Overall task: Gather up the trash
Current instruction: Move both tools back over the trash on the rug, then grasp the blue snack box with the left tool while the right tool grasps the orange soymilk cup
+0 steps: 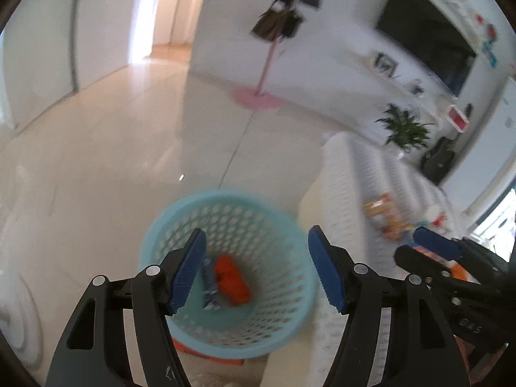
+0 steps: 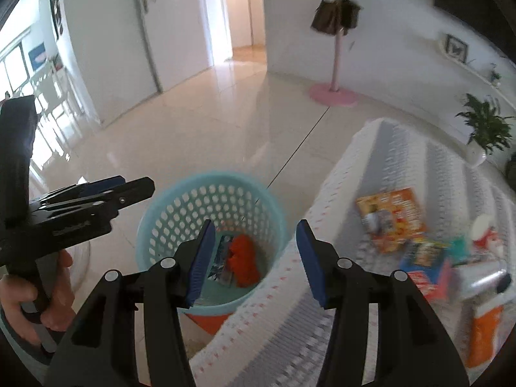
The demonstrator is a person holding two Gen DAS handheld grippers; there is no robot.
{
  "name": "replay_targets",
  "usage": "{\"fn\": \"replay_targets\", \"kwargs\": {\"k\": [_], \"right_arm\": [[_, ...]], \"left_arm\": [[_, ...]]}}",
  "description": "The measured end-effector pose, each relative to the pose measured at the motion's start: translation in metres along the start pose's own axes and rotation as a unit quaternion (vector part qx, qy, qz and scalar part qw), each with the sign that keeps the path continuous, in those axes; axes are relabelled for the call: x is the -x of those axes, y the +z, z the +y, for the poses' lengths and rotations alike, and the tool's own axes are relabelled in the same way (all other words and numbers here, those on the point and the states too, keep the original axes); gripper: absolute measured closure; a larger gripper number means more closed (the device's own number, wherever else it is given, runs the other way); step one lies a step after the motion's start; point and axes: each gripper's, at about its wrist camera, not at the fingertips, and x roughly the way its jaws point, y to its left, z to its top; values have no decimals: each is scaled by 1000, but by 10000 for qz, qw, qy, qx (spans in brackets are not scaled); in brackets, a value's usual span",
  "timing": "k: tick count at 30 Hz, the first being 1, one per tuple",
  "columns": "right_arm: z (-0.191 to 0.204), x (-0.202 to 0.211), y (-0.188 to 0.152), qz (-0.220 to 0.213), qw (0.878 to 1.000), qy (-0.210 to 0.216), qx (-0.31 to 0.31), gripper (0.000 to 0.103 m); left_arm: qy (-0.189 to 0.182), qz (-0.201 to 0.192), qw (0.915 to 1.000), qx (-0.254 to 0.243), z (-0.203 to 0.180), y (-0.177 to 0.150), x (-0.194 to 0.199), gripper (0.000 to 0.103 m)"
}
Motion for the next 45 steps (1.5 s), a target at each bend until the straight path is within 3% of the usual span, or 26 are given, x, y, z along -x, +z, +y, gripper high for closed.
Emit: {"fn": "replay_targets", "kwargs": {"k": [6, 10, 15, 19, 30, 36, 41, 45], "right_arm": [[-57, 88, -1, -723, 9959, -429, -335, 54], [-110, 136, -13, -1032, 9892, -799, -664, 54], [-180, 183, -46, -1177, 9758, -1504, -1069, 54], [-227, 198, -76, -1084, 9681, -1773, -1401, 54], [-284, 164, -147, -462, 9642, -1849, -1846, 54], [-295, 121, -170, -24, 9642, -1649, -2075, 54], [-304, 98, -178, 253, 9648, -1568, -2094, 54], [-311, 97, -181, 222, 9641, -1448, -2213, 48]], "left_arm": [[-646, -425, 9956, -520, -83, 19, 45, 34], [-1019, -450, 9901, -855, -137, 19, 51, 34], [-1296, -233, 9841, -1190, -197, 11, 28, 34], [-1486, 171, 9807, -1261, -227, 1, -11, 34], [-1172, 1389, 9787, -955, -240, -33, -135, 31], [-1072, 1705, 9753, -903, -237, -34, -170, 30], [-1220, 1911, 9698, -898, -235, -46, -189, 27], [-1467, 2052, 9644, -796, -235, -52, -199, 24]]}}
